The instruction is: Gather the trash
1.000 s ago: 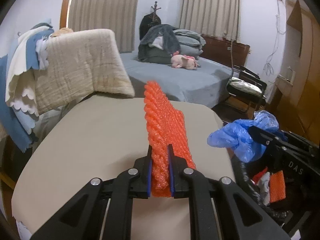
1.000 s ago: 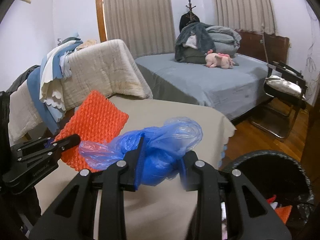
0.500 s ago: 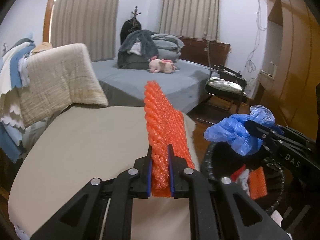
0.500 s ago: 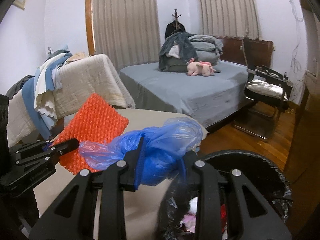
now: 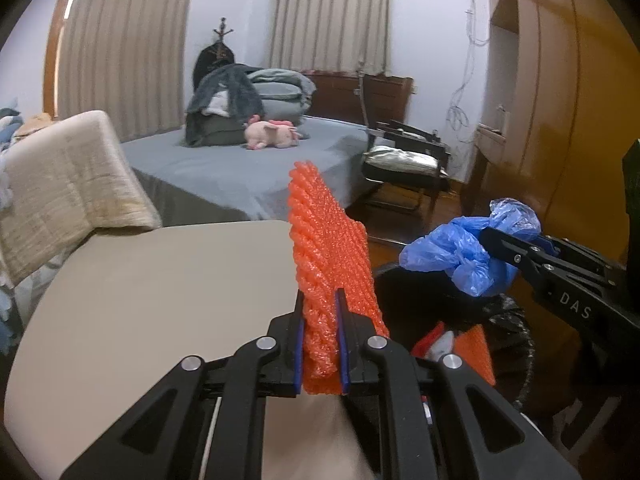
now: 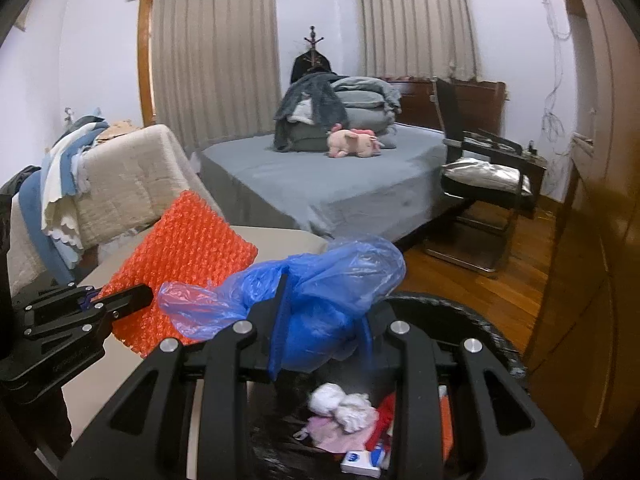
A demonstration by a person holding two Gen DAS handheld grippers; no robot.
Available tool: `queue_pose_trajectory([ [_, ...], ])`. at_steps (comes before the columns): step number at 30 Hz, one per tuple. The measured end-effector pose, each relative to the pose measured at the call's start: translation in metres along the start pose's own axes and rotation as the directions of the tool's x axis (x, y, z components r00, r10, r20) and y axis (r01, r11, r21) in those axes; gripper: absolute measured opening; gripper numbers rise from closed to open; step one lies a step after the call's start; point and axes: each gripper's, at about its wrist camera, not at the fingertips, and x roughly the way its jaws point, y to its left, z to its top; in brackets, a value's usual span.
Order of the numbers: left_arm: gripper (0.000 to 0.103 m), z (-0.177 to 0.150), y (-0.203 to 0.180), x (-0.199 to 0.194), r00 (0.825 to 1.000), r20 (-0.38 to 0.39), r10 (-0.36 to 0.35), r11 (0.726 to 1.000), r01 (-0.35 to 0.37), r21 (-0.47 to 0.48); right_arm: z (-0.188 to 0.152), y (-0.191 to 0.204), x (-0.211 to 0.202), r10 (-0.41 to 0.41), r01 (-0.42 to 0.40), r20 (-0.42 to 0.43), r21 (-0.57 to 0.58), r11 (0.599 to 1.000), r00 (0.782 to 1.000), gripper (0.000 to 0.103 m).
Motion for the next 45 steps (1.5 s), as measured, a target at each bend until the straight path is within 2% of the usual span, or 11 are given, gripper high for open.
queue_pose_trajectory([
  [8,0.013,-0.006,-0.040,0.034,0.996,-0.045,-0.082,0.995,0.084,0.045,-0.023,-0.040,0.000,-0.100,0.101,-0.048,0.029,0.994,0.994,0.029],
  [17,0.013,-0.019,-0.075,0.075,0.989,-0.088,-0.117,0.988,0.125,0.088,-0.054,-0.074,0.016,-0.168,0.176,-0.112,0.061,0.983,0.979,0.029],
  [20,0.013,-0.024,-0.081,0.089,0.987,-0.105,-0.125,0.987,0.134,0.090,-0.063,-0.079,0.026,-0.181,0.191,-0.141,0.058,0.980,0.973,0.034],
  [21,0.013,-0.025,-0.082,0.094,0.984,-0.116,-0.133,0.986,0.144,0.089,-0.067,-0.081,0.031,-0.183,0.193,-0.154,0.056,0.980,0.971,0.040],
  [22,0.015,-0.026,-0.083,0.099,0.982,-0.128,-0.140,0.985,0.151,0.086,-0.069,-0.083,0.035,-0.187,0.199,-0.165,0.054,0.979,0.968,0.044],
  [24,0.036,-0.026,-0.082,0.108,0.976,-0.151,-0.156,0.983,0.169,0.075,-0.077,-0.086,0.042,-0.197,0.211,-0.198,0.051,0.976,0.960,0.060],
  [25,0.048,-0.027,-0.081,0.110,0.976,-0.153,-0.155,0.983,0.168,0.072,-0.080,-0.087,0.042,-0.199,0.213,-0.204,0.053,0.976,0.959,0.062],
  [27,0.054,-0.028,-0.079,0.111,0.975,-0.155,-0.161,0.982,0.173,0.070,-0.084,-0.087,0.042,-0.208,0.224,-0.209,0.053,0.973,0.956,0.078],
  [30,0.061,-0.029,-0.075,0.109,0.977,-0.151,-0.152,0.984,0.164,0.067,-0.088,-0.087,0.036,-0.223,0.238,-0.200,0.054,0.970,0.954,0.090],
  [38,0.084,-0.025,-0.051,0.073,0.993,-0.087,-0.085,0.993,0.091,0.073,-0.075,-0.076,0.014,-0.178,0.191,-0.169,0.064,0.979,0.969,0.095],
  [45,0.094,-0.019,-0.032,0.028,0.998,-0.047,-0.034,0.998,0.036,0.050,-0.051,-0.045,-0.019,-0.103,0.116,-0.136,0.089,0.989,0.985,0.097],
])
